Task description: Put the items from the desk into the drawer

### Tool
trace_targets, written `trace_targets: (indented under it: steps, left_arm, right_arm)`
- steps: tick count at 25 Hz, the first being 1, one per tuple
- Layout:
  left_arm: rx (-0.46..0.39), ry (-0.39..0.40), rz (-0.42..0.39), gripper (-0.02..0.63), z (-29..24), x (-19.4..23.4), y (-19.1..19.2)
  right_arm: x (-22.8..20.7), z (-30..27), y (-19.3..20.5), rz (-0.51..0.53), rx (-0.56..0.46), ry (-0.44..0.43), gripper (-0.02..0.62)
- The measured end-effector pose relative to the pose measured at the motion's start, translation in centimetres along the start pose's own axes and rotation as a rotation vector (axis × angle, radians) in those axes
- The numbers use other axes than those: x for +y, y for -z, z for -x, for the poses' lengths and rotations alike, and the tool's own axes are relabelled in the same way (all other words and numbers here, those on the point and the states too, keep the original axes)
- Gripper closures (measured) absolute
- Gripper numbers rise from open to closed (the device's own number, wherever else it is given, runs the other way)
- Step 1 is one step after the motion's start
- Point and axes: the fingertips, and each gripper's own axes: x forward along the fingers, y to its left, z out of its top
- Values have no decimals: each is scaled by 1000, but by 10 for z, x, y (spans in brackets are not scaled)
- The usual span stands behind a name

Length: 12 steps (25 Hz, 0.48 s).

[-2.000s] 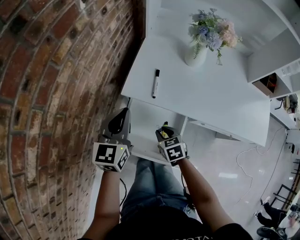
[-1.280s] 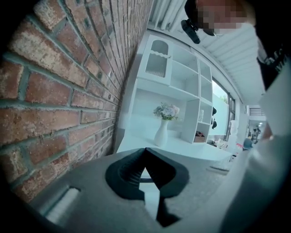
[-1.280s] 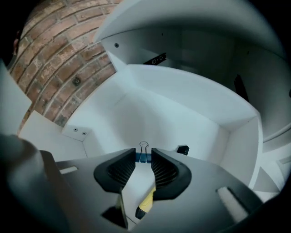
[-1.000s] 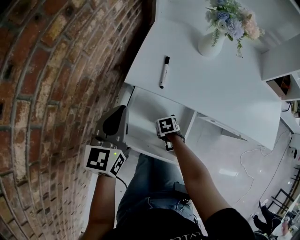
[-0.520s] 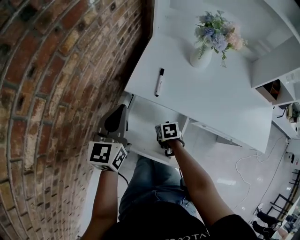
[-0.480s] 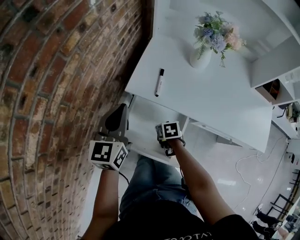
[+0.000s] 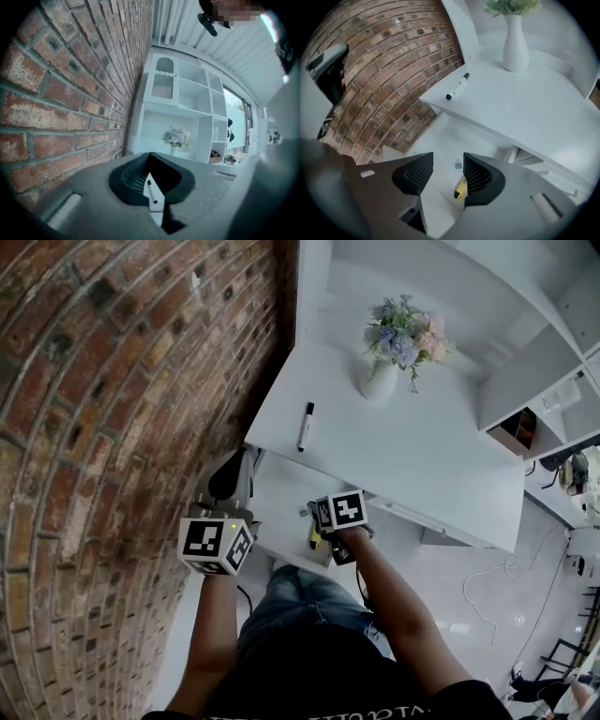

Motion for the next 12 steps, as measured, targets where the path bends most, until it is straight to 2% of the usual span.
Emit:
trace_targets:
  steps: [7, 12]
  left_arm:
    - [-35, 1, -10, 604, 0, 1, -18]
    - [-26, 4, -7, 604, -3, 6, -14]
  right_arm:
    - [0, 30, -23, 33, -87, 8, 382]
    - [5, 40, -59, 22, -180, 5, 385]
